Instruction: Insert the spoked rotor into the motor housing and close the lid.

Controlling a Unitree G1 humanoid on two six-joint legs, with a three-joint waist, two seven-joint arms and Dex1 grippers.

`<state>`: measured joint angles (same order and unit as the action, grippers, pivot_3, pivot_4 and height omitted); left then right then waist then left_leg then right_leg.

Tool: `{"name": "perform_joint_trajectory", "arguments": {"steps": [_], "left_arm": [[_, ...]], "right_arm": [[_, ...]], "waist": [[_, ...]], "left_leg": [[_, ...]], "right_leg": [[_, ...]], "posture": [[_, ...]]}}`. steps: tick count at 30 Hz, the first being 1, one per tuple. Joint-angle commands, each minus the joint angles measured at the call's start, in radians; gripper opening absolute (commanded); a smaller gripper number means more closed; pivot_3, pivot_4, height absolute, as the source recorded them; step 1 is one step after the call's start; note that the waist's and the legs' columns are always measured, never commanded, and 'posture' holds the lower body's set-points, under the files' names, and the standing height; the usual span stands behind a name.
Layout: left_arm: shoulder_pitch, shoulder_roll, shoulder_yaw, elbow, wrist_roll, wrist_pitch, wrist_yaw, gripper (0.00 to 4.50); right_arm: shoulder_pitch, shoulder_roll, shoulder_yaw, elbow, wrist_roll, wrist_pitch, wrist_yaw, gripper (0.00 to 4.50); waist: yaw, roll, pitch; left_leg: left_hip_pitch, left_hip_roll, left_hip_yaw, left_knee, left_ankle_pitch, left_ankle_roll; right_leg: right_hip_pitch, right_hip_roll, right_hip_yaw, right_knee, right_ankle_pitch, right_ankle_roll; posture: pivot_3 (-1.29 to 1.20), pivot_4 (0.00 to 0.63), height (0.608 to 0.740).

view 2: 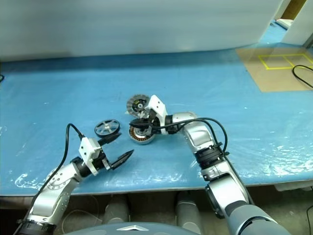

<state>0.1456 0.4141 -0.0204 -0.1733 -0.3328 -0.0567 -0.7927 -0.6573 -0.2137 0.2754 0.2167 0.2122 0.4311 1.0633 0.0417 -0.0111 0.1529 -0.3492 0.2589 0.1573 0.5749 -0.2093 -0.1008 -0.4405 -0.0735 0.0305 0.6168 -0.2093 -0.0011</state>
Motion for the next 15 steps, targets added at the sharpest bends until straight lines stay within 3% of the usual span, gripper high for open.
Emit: {"name": "perform_joint_trajectory", "arguments": {"steps": [1, 15], "left_arm": [[0.001, 0.016, 0.036, -0.019, -0.024, -0.008, -0.005, 4.5], [-0.165, 0.189, 0.138, 0.003, -0.173, 0.259, -0.092, 4.5]], "right_arm": [[0.011, -0.037, 0.011, -0.028, -0.012, -0.082, 0.033, 0.02], [0.1, -0.107, -0.003, -0.133, 0.029, -0.064, 0.057, 0.02]], "waist": [[0.0, 0.0, 0.0], [0.0, 0.0, 0.0]], "left_leg": [[0.0, 0.0, 0.0, 0.0, 0.0, 0.0], [0.0, 0.0, 0.0, 0.0, 0.0, 0.0]], "right_leg": [[0.0, 0.0, 0.0, 0.0, 0.0, 0.0], [0.0, 0.0, 0.0, 0.0, 0.0, 0.0]], "posture": [[0.0, 0.15, 0.74], [0.0, 0.15, 0.74]]}}
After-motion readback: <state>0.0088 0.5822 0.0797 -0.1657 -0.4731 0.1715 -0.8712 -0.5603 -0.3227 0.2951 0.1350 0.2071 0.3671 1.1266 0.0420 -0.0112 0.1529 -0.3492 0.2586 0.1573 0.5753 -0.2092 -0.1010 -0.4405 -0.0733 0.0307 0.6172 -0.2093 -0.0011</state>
